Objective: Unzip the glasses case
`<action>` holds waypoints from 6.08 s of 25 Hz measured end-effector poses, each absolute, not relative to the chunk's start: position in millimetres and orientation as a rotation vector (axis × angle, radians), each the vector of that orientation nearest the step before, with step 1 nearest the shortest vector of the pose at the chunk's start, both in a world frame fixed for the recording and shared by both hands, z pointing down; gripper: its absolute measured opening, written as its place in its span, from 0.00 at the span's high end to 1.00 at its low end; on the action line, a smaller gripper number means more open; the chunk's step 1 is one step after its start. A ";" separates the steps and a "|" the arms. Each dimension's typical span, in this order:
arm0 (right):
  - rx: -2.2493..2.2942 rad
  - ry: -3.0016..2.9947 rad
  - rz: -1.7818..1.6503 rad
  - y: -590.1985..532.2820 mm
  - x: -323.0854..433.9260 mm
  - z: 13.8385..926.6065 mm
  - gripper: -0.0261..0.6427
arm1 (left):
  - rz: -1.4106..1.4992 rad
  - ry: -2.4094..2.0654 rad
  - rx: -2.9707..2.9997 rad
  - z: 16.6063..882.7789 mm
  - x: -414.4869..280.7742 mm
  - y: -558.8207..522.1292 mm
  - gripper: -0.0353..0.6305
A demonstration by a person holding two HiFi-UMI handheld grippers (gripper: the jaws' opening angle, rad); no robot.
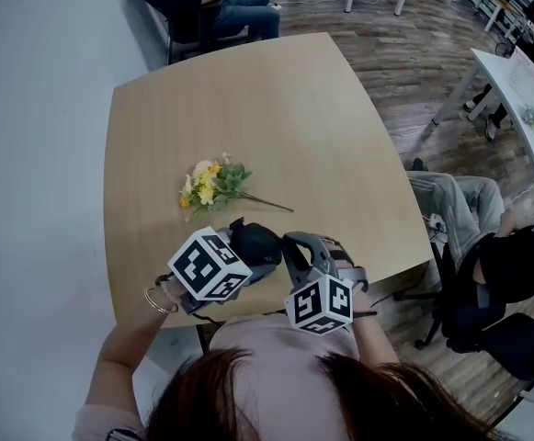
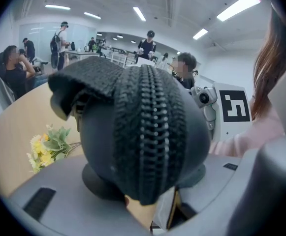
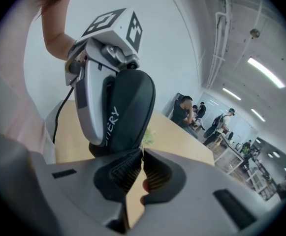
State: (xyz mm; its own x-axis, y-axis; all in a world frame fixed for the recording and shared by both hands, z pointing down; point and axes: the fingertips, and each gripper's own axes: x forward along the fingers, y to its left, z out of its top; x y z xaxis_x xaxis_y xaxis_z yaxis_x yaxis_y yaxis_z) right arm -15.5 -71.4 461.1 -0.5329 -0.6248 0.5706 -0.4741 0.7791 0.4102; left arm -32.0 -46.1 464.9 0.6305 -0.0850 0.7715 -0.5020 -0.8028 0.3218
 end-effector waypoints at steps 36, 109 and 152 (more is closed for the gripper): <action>0.773 -2.239 -0.343 -65.6 -27.8 453.6 0.93 | 1.360 -0.247 2.189 504.6 -42.9 -20.9 0.59; 0.571 -2.089 -0.584 -57.5 -28.1 471.6 0.93 | 2.035 0.189 1.913 559.5 -70.5 -5.1 0.59; 0.957 -2.204 -0.199 -69.3 -0.4 463.8 0.90 | 1.032 -0.647 2.138 526.3 -72.0 -33.4 0.59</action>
